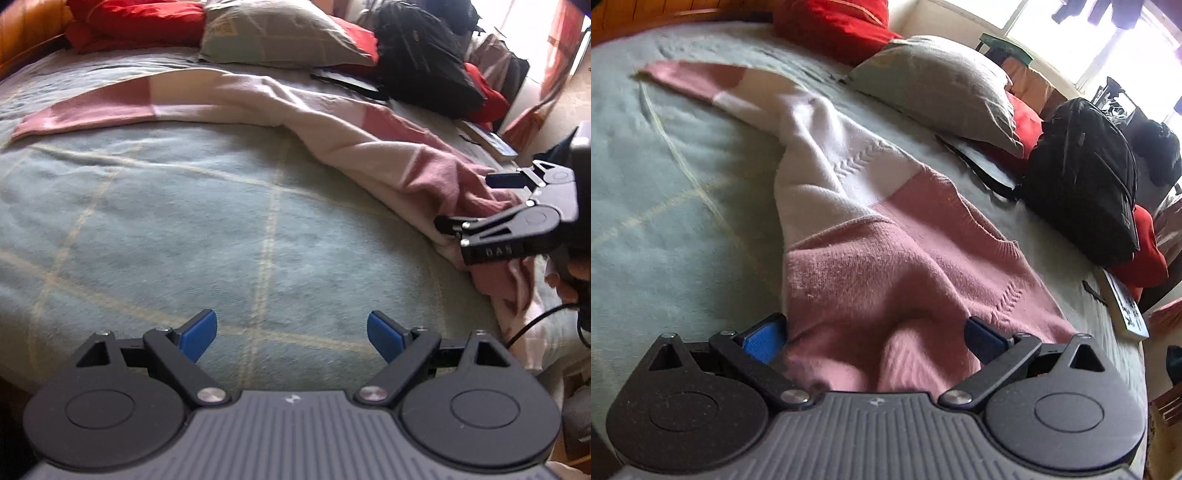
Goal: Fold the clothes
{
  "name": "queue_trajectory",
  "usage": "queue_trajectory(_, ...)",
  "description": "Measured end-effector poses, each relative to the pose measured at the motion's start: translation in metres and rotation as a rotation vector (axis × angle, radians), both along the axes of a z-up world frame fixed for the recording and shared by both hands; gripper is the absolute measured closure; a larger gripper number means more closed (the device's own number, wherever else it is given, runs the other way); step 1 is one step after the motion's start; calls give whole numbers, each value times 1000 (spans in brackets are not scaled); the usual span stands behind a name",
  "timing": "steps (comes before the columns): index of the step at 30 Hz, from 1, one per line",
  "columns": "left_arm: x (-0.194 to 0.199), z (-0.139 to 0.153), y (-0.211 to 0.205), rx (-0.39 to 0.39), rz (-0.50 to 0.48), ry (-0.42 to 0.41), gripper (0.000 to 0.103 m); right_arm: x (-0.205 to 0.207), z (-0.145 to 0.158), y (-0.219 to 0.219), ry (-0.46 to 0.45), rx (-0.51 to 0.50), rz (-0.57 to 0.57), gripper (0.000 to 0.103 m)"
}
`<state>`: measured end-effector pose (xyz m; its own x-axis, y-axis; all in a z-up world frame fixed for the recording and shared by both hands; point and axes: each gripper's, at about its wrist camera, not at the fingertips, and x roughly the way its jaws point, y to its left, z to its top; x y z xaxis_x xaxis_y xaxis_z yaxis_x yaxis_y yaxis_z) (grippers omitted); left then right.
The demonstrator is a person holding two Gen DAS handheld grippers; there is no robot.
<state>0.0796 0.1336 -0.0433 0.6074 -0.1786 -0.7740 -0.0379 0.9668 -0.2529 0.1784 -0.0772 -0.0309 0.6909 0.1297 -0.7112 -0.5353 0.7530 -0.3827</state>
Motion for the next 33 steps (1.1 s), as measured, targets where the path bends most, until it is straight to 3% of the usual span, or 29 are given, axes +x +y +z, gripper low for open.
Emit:
queue_trajectory(8,37,3,-36,-78,-210,-98,14,-45,16,-40,-39,50,-22,0)
queue_trajectory(13,70,-10,-68,-178,-368,-170,14,-63,29,-77,-82,118,-89,0)
queue_trajectory(21,106,-19,-88,-337,-361,-226,14,-63,21,-121,-53,212,-198,0)
queue_trajectory(26,105,-13,-101,-304,-378,-313,14,-55,11,-131,-30,271,-214,0)
queue_trajectory(29,101,-11,-98,-366,-355,-399,9,-51,7,-133,-21,295,-214,0)
queue_trajectory(31,107,-16,-99,-406,-348,-395,5,-50,6,-135,-15,303,-211,0)
queue_trajectory(33,115,-21,-102,-395,-324,-377,6,-50,5,-136,-10,310,-213,0)
